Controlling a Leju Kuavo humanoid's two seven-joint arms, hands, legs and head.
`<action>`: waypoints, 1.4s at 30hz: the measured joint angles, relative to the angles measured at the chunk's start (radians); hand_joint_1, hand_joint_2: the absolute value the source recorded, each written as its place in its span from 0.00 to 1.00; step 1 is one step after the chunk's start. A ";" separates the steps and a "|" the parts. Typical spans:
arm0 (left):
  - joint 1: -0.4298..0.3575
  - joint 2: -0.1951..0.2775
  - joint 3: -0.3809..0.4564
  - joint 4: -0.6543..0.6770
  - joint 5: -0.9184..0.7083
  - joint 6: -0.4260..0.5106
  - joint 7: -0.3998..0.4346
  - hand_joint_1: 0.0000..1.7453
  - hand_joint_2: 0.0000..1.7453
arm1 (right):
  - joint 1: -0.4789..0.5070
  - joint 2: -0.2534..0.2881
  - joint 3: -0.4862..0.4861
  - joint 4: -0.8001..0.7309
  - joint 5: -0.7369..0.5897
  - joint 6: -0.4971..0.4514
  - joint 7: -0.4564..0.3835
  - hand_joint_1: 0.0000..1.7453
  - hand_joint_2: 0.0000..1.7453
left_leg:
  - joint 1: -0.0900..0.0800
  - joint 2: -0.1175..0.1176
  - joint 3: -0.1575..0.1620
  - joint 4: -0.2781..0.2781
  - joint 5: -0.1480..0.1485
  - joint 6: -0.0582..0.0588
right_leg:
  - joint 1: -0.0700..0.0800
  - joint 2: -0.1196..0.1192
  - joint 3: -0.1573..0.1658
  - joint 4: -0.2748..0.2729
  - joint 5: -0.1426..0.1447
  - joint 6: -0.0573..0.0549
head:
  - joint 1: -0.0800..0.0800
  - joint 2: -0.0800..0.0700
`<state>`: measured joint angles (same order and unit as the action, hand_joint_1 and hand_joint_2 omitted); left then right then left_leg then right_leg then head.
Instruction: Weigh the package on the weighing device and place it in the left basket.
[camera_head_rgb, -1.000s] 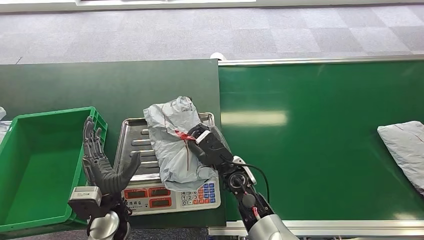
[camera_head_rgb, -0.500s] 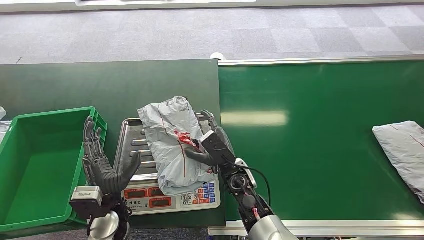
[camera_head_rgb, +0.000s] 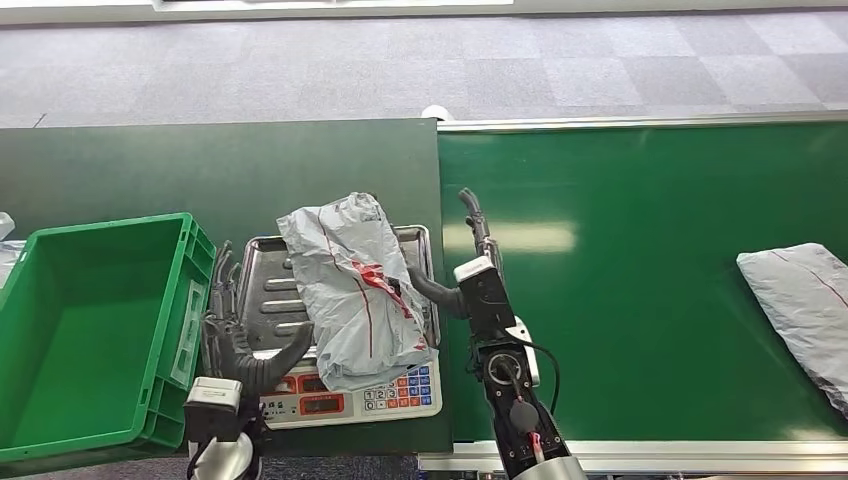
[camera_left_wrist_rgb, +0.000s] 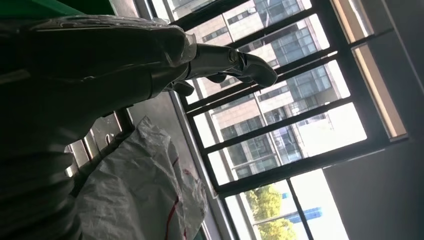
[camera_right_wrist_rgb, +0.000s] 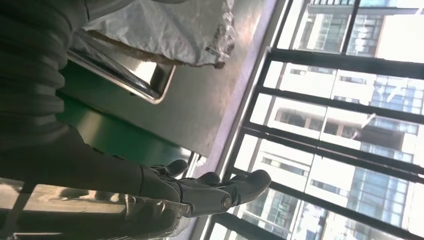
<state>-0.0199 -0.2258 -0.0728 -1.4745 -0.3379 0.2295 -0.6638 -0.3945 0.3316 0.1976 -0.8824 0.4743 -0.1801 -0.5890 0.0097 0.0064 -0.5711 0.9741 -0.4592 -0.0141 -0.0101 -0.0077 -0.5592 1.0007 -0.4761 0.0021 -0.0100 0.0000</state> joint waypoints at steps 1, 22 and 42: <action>-0.008 -0.006 -0.001 0.017 -0.041 -0.012 0.024 0.00 1.00 | 0.010 -0.002 -0.004 -0.038 -0.003 -0.014 -0.001 0.00 1.00 | 0.000 0.000 0.000 0.000 0.000 0.000 | 0.000 0.000 0.000 0.000 0.000 0.000 | 0.000 0.000; -0.279 -0.062 -0.125 0.423 -1.072 0.213 0.798 0.95 1.00 | 0.143 -0.006 0.018 -0.445 0.048 -0.141 0.013 0.00 1.00 | 0.000 0.000 0.001 0.000 0.000 0.000 | 0.000 0.000 0.002 0.000 0.000 0.000 | 0.000 0.000; -0.299 -0.070 -0.086 0.472 -1.057 0.220 0.787 1.00 1.00 | 0.180 -0.006 0.013 -0.460 0.000 -0.070 0.010 0.00 1.00 | 0.000 0.000 0.001 0.000 0.000 0.000 | 0.000 0.000 0.001 0.000 0.000 0.000 | 0.000 0.000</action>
<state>-0.3193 -0.2960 -0.1584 -1.0022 -1.3947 0.4498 0.1235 -0.2148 0.3258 0.2105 -1.3424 0.4742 -0.2502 -0.5787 0.0097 0.0063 -0.5701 0.9745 -0.4593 -0.0140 -0.0102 -0.0074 -0.5578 1.0006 -0.4759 0.0021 -0.0103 0.0000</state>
